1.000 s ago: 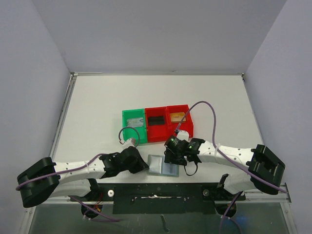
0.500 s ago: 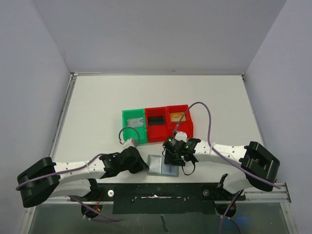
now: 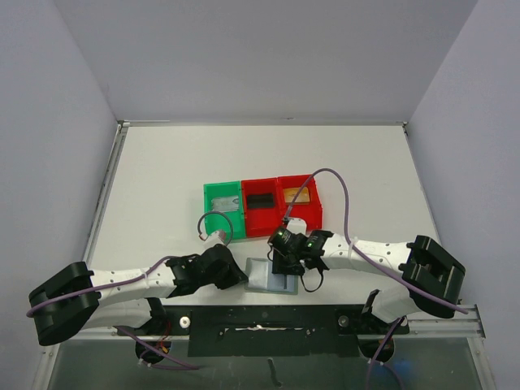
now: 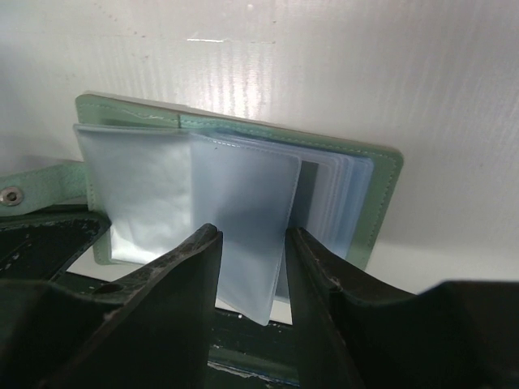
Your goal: Take the credit cards out of the card holder
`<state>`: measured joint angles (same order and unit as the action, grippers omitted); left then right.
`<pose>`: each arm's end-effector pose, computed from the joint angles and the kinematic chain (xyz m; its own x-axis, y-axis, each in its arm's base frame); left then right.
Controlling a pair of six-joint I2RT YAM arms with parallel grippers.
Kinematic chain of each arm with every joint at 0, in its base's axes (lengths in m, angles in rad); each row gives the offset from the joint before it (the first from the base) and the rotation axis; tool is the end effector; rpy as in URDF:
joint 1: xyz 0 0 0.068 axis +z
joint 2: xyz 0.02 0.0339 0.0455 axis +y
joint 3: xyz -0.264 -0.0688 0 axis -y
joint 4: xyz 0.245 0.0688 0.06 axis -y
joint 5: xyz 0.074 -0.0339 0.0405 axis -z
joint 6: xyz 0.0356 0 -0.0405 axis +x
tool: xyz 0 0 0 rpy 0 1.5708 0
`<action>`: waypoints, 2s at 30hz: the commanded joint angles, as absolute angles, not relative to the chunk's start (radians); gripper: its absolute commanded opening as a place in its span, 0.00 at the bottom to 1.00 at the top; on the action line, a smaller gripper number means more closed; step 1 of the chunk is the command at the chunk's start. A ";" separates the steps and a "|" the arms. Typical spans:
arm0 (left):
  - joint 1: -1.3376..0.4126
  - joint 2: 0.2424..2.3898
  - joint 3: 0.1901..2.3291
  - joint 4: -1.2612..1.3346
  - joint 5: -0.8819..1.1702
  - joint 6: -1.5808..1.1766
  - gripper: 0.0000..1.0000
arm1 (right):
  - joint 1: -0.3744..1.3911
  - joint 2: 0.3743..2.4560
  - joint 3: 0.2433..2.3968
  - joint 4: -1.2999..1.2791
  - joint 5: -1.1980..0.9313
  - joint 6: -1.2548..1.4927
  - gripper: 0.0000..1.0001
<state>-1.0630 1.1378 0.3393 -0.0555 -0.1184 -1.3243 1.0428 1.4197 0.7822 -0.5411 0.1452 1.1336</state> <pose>0.0985 -0.1684 0.1371 -0.8943 -0.3733 -0.2467 -0.1530 0.7732 -0.6154 0.1327 0.2173 0.1760 -0.9462 0.1569 -0.2830 0.0717 0.9544 0.2897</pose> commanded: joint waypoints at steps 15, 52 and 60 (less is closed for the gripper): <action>-1.071 1.150 0.370 -0.011 -0.117 -1.328 0.00 | 1.047 1.366 0.827 -0.325 0.046 1.082 0.42; -1.123 1.039 0.370 -0.012 -0.191 -1.325 0.64 | 0.978 1.161 0.689 -0.590 0.178 1.234 0.55; -1.125 1.074 0.377 -0.005 -0.183 -1.318 0.58 | 0.988 1.233 0.712 -0.576 0.167 1.217 0.54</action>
